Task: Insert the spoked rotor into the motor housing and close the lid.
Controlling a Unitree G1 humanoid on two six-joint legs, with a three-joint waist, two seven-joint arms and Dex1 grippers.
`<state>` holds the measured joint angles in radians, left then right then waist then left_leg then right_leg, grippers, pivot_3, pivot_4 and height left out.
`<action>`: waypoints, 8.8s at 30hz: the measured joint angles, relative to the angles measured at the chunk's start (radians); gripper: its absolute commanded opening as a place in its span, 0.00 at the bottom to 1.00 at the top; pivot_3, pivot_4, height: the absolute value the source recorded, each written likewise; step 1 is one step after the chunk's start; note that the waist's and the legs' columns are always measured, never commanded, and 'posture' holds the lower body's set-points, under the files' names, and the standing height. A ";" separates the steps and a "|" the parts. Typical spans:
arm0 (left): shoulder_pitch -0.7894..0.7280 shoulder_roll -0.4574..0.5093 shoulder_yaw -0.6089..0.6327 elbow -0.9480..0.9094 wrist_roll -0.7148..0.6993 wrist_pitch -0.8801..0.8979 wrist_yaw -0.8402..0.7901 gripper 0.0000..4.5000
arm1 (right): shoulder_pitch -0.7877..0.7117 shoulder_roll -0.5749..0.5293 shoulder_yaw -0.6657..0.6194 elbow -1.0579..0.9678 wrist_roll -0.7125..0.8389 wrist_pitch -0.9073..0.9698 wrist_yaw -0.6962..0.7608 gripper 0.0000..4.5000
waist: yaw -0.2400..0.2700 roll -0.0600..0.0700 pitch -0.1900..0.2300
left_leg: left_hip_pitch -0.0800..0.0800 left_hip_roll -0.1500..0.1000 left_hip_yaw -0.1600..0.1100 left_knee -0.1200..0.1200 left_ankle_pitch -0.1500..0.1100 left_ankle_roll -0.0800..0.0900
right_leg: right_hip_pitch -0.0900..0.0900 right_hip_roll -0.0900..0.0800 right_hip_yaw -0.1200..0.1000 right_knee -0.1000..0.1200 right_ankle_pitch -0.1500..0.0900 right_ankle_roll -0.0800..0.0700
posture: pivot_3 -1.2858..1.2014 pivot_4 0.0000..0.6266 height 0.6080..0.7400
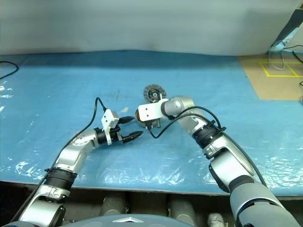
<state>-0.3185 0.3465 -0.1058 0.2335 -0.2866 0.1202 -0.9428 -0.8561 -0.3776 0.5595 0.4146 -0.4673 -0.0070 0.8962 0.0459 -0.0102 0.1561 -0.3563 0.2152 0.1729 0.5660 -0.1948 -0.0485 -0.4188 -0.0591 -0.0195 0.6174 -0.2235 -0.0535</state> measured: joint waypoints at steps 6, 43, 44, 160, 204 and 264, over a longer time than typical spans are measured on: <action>0.000 0.000 0.000 -0.012 -0.002 0.018 0.000 1.00 | 0.031 -0.001 -0.038 -0.043 0.047 0.070 0.026 0.01 | 0.001 0.000 0.000 | -0.001 0.000 0.000 -0.001 0.000 0.000 | 0.000 0.000 0.000 -0.001 0.000 0.000 | 0.52 0.24 1.00; 0.079 0.013 0.012 -0.113 -0.049 0.078 -0.030 1.00 | -0.249 -0.071 0.076 0.127 0.012 -0.391 0.237 0.01 | -0.007 -0.001 0.001 | -0.005 0.001 0.000 -0.002 0.000 0.001 | -0.004 0.001 -0.001 -0.003 0.000 0.000 | 0.52 0.24 1.00; 0.092 0.016 0.013 -0.131 -0.051 0.083 -0.030 1.00 | -0.260 -0.063 0.084 0.145 0.003 -0.418 0.236 0.01 | -0.008 -0.001 0.001 | -0.005 0.001 0.000 -0.002 0.000 0.001 | -0.004 0.001 -0.001 -0.003 0.000 0.000 | 0.52 0.24 1.00; 0.175 -0.001 -0.016 -0.215 -0.043 0.086 0.040 1.00 | -0.473 0.068 0.237 0.498 -0.327 -0.815 0.064 0.38 | -0.010 0.000 0.002 | -0.008 0.006 0.001 0.006 -0.001 0.001 | -0.006 0.002 -0.001 0.004 0.000 -0.002 | 0.52 0.24 1.00; -0.025 0.036 0.060 -0.251 -0.223 0.277 -0.001 1.00 | -0.176 -0.091 -0.326 0.335 0.345 0.355 0.099 0.38 | 0.023 0.004 0.006 | -0.014 0.006 0.001 0.005 0.003 0.000 | -0.011 0.004 -0.003 0.002 0.002 -0.004 | 0.52 0.24 1.00; -0.026 0.034 0.035 -0.277 -0.185 0.294 0.012 1.00 | 0.058 -0.226 -0.287 0.026 0.346 0.330 0.269 0.18 | 0.024 0.004 0.006 | -0.008 0.007 0.001 0.006 0.000 0.000 | -0.005 0.004 -0.002 0.001 0.002 -0.004 | 0.52 0.24 1.00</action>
<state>-0.3445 0.3809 -0.0712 -0.0439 -0.4716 0.4146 -0.9313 -0.7981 -0.6036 0.2721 0.4409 -0.1209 0.3228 1.1652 0.0700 -0.0063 0.1626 -0.3640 0.2219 0.1742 0.5724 -0.1947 -0.0484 -0.4238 -0.0548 -0.0215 0.6179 -0.2212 -0.0577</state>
